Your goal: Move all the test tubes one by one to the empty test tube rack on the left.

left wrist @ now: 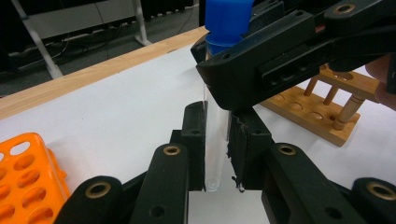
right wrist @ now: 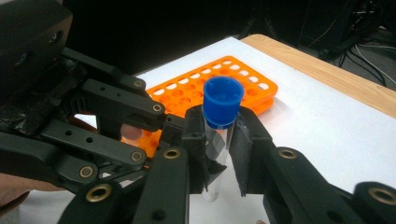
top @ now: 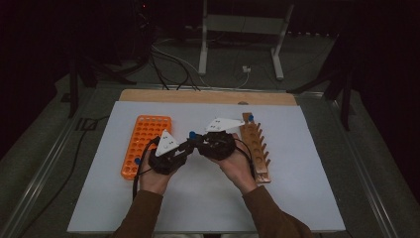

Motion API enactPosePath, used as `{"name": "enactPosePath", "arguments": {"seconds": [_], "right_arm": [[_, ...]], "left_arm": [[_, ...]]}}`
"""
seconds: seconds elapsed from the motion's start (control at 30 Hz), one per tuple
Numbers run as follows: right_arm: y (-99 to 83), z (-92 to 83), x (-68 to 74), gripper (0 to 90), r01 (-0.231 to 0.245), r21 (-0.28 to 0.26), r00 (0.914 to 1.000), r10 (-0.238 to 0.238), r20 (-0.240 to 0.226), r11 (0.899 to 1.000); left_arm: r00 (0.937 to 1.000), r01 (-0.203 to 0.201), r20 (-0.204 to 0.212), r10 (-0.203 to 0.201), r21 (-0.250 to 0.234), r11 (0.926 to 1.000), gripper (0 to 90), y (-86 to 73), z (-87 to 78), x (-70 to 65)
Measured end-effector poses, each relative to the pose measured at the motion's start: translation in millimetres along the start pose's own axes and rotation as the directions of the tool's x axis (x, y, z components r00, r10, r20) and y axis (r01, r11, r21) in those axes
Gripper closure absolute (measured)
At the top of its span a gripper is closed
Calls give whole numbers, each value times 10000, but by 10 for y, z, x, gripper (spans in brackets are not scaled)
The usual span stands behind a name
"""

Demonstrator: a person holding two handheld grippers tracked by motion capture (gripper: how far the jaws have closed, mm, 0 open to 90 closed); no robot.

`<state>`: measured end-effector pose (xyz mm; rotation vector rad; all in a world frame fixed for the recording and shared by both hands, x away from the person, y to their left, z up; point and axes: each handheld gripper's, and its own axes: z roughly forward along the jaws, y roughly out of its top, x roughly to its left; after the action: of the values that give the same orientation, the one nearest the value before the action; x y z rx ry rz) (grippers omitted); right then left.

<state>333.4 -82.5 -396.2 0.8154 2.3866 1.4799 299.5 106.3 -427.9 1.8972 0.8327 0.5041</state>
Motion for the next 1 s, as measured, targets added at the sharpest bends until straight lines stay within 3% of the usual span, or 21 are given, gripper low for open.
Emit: {"name": "enactPosePath", "arguments": {"seconds": [0.27,0.4,0.5,0.73,1.0], "right_arm": [[-10,-84,-83,463,-361,-254,9992,356,-202,9990],[-32,-142,-127,280,-199,-307,9995,207,250,9993],[-64,-186,-181,194,-281,-319,9982,297,528,9991],[-134,-254,-283,100,-278,-66,9937,284,1084,9996],[-242,-326,-412,37,-515,79,9902,501,1301,9986]], "left_arm": [[9996,230,-136,-228,95,9997,781,-8,-9,40],[9990,362,-271,-360,94,9993,782,-6,-40,85],[9984,477,-304,-477,14,9989,782,-6,-68,116],[9964,725,-411,-735,-263,9970,782,1,-148,190],[9938,937,-542,-972,-638,9936,782,0,-317,326]]}}
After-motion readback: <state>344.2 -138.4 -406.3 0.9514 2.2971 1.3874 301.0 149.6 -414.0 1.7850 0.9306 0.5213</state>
